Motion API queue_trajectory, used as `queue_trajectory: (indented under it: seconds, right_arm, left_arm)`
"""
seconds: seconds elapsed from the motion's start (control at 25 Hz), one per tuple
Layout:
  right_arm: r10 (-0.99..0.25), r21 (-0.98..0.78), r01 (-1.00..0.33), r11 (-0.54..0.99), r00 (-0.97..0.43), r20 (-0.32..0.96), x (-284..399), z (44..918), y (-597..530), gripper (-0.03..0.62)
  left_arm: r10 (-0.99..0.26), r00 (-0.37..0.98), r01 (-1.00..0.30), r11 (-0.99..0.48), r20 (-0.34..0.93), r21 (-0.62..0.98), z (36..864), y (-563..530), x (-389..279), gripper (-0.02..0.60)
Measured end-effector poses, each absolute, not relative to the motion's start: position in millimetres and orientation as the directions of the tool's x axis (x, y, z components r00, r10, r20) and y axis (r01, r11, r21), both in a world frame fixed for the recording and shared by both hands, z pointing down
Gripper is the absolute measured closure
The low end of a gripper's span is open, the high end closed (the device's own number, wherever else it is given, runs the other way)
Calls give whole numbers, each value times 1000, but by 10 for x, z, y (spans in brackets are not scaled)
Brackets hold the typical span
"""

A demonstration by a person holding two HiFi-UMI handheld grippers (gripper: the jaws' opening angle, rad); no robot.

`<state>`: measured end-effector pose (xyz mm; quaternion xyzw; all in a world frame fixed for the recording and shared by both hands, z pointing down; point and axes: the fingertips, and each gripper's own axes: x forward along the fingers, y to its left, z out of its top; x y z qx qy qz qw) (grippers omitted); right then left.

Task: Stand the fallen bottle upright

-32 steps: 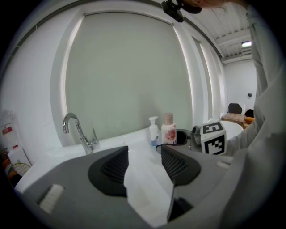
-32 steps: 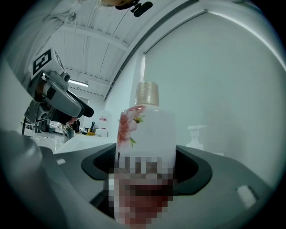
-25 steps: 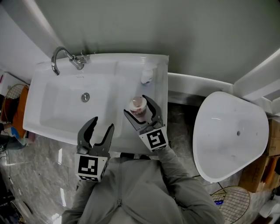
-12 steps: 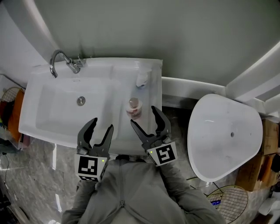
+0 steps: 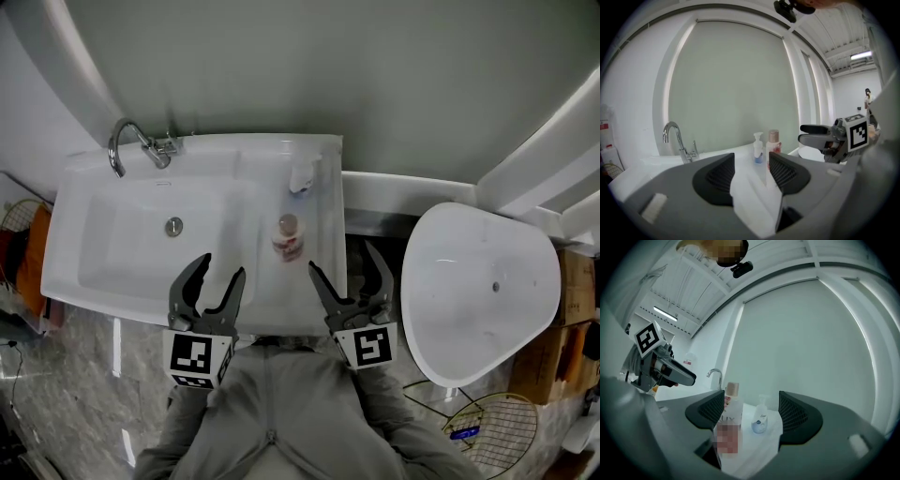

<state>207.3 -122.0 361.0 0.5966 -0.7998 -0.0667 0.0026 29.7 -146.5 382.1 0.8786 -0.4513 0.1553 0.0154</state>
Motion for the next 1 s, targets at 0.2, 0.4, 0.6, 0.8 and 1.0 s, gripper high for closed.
queue_trajectory:
  seconds: [0.2,0.4,0.6,0.8,1.0]
  right_arm:
    - [-968,117,-968,221,-233,-96,2231,3533,-1223,250]
    - [-979,102,-980,170,-180,-99,2335,3504,-1205,251]
    - [-984,111,-985,134,-146,-103,2376,3466,-1196,252]
    - [-987,122,-987,108,-121,-103,2413,3452,-1171,252]
    - [-990,115,-989,93,-105,-96,2444,3462,-1163,252]
  left_arm:
    - [-774,571,-780,-615,276,-113,3774,-1512,330,314]
    - [-766,589,-767,-630,258,-118,3728,-1552,338,314]
    - [-753,607,-755,-646,255,-109,3725,-1594,349,314]
    - [-744,622,-746,-658,245,-104,3711,-1624,374,314]
    - [-737,630,-739,-666,245,-102,3711,-1636,390,314]
